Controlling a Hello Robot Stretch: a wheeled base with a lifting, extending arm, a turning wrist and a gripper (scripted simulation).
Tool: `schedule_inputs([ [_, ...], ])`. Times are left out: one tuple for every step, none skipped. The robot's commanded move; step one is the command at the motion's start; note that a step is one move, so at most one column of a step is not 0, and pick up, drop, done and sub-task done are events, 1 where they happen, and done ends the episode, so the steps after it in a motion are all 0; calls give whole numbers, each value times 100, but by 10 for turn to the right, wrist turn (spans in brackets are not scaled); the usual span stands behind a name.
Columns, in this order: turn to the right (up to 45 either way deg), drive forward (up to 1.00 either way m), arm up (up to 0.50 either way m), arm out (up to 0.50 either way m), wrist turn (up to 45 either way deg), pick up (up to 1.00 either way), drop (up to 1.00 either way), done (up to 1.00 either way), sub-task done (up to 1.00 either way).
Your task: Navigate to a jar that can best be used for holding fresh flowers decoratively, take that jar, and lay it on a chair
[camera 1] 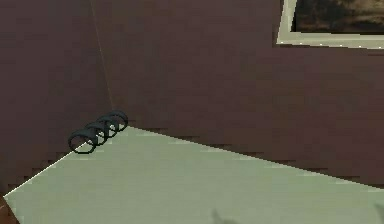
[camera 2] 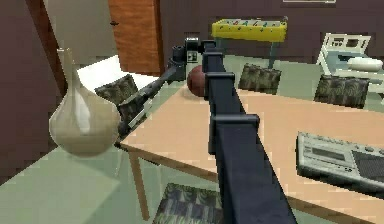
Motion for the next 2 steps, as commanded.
schedule_inputs([
  [0, 0, 0, 0, -60, 0, 0, 0, 0],
  [0, 0, 0, -48, 0, 0, 0, 0, 0],
])
